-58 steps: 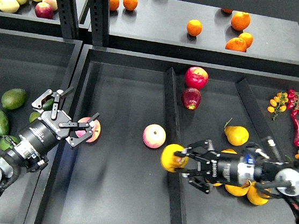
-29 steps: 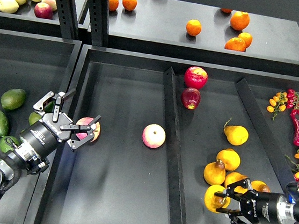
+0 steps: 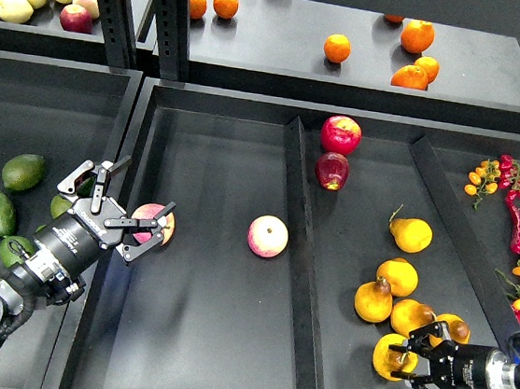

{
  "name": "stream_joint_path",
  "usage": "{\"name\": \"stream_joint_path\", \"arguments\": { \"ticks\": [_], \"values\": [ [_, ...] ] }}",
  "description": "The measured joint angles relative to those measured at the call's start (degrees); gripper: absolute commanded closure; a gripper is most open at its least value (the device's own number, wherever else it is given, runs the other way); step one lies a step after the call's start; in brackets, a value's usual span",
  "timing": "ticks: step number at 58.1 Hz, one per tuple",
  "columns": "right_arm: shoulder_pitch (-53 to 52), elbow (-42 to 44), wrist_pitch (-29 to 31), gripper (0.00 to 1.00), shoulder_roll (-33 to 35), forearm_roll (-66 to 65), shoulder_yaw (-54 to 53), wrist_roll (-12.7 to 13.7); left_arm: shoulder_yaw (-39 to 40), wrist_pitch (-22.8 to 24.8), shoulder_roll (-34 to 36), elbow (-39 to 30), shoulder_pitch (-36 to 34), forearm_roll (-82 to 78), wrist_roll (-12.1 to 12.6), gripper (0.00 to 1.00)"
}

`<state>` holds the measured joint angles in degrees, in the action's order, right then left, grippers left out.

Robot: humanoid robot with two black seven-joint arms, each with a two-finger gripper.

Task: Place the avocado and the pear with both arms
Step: 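Carry the pear over to the group of pears and lower it, then open right gripper to release the pear among the pears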

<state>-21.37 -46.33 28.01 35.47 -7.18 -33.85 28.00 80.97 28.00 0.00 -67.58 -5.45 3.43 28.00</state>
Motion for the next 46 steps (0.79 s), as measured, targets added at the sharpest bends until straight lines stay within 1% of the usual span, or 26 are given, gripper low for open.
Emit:
{"name": "stream_joint_path", "arguments": {
  "ticks": [24, 30, 37, 40, 46],
  "values": [
    [-0.1, 0.5, 0.0, 0.63, 0.0, -0.4, 0.0, 0.0, -0.3, 0.0, 0.0, 0.0, 0.2, 0.0, 0.0, 0.01],
    [-0.1, 0.5, 0.0, 0.59, 0.0, -0.8, 0.0, 0.0, -0.4, 0.0, 0.0, 0.0, 0.3, 0.0, 0.0, 0.01],
    [-0.1, 0.5, 0.0, 0.58, 0.0, -1.6, 0.0, 0.0, -0.7, 0.0, 0.0, 0.0, 0.7, -0.1, 0.0, 0.01],
    [-0.1, 0.4, 0.0, 0.56, 0.0, -1.7, 0.0, 0.0, -0.9, 0.0, 0.0, 0.0, 0.8, -0.1, 0.0, 0.01],
    [-0.1, 0.1, 0.0, 0.47, 0.0, -1.7, 0.0, 0.0, -1.1, 0.0, 0.0, 0.0, 0.9, -0.1, 0.0, 0.01]
  ]
}}
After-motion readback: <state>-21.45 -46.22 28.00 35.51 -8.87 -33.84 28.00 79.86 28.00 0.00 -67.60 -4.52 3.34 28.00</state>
